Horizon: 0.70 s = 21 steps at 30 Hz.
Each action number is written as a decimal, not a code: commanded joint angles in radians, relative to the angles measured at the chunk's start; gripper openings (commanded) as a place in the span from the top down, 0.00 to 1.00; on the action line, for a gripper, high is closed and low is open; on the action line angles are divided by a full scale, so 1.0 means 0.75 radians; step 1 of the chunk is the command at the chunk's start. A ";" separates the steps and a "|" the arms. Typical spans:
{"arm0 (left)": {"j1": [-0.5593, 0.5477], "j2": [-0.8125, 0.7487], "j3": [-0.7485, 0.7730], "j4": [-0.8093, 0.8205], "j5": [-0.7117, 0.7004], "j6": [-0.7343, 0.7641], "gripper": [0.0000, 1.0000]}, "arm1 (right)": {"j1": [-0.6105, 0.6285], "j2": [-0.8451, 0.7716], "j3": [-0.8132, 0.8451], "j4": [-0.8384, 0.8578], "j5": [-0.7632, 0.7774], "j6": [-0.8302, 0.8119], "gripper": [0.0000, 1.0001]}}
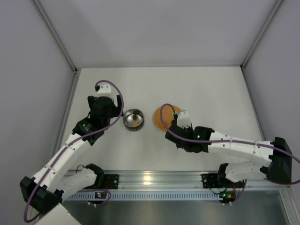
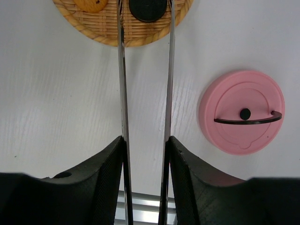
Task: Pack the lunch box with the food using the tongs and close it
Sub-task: Pick up the fake food from the plate.
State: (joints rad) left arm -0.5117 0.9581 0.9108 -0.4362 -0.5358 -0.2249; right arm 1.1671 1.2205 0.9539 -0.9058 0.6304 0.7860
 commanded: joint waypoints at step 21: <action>-0.003 -0.020 0.050 0.001 0.005 0.007 0.01 | -0.016 -0.081 0.164 -0.081 0.076 -0.046 0.75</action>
State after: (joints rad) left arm -0.5117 0.9581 0.9127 -0.4389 -0.5358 -0.2249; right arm 1.1667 1.2015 0.9985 -0.9302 0.6346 0.7704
